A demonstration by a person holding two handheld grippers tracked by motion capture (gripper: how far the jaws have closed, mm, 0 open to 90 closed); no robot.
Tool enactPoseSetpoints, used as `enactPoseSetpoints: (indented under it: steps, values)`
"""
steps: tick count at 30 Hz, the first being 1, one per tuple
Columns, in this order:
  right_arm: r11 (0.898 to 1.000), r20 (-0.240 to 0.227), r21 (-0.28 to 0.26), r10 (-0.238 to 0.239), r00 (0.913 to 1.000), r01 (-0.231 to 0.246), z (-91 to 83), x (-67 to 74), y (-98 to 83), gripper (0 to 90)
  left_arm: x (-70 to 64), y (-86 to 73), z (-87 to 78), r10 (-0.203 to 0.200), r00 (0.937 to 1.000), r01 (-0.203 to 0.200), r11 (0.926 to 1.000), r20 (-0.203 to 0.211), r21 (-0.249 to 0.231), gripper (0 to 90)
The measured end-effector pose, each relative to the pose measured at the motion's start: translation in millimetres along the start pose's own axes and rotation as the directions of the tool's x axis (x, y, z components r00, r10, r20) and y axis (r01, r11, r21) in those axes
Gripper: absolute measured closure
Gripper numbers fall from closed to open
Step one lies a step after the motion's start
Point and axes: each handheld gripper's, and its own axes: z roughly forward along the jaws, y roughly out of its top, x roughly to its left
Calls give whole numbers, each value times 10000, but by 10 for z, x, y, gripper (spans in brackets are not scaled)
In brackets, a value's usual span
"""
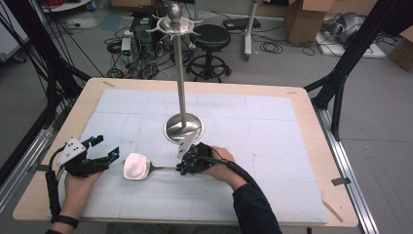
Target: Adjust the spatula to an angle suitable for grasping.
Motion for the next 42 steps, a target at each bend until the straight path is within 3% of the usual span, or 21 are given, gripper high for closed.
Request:
enactPoseSetpoints:
  steps: [7, 11, 17, 23, 25, 26, 27, 32, 33, 34, 35, 39, 41, 42]
  values:
    - [9987, -340, 64, -503, 9982, 506, 228, -62, 254, 846, 3, -7, -16, -82, 10000, 82, 9998, 1, -182, 213]
    - [9983, -523, 85, -563, 9970, 568, 336, -89, 323, 846, 0, -7, -17, 12, 10000, -12, 9998, -8, -188, 213]
    - [9980, -756, 181, -595, 9954, 611, 472, -119, 351, 845, -1, -8, -18, 33, 10000, -33, 9998, 10, -202, 210]
    - [9976, -782, 214, -640, 9949, 659, 489, -128, 341, 826, -4, -8, -18, 50, 10000, -50, 9998, 8, -197, 211]
    - [9981, -597, 236, -547, 9967, 562, 478, -121, 338, 725, -9, -8, -18, 54, 10000, -54, 9998, 31, -195, 211]
    - [9981, -597, 236, -547, 9967, 562, 478, -121, 338, 725, -9, -8, -18, 54, 10000, -54, 9998, 31, -195, 211]
    - [9982, -456, 268, -516, 9976, 528, 464, -120, 329, 634, -9, -8, -18, 92, 10000, -91, 9998, 21, -190, 210]
    - [9995, -162, 79, -301, 9994, 302, 365, -107, 311, 547, -9, -8, -18, 90, 10000, -89, 9998, 35, -192, 210]
    - [9996, 185, -256, -131, 9997, 136, 260, -95, 292, 489, -10, -8, -19, 123, 9999, -123, 9998, 38, -186, 210]
    - [9996, 185, -256, -131, 9997, 136, 260, -95, 292, 489, -10, -8, -19, 123, 9999, -123, 9998, 38, -186, 210]
    - [9980, 424, -627, 24, 9991, 3, 174, -87, 258, 444, -10, -7, -18, 144, 9999, -143, 9997, 41, -184, 210]
    - [9943, 803, -1038, 319, 9963, -234, 10, -70, 158, 411, -11, -7, -18, 150, 9999, -149, 9997, 41, -184, 210]
    - [9904, 1136, -1312, 574, 9919, -423, -104, -51, 61, 387, -12, -7, -18, 157, 9999, -156, 9997, 43, -182, 210]
    - [9835, 1415, -1701, 869, 9861, -623, -218, -35, -54, 376, -12, -8, -18, 150, 9999, -150, 9997, 39, -185, 210]
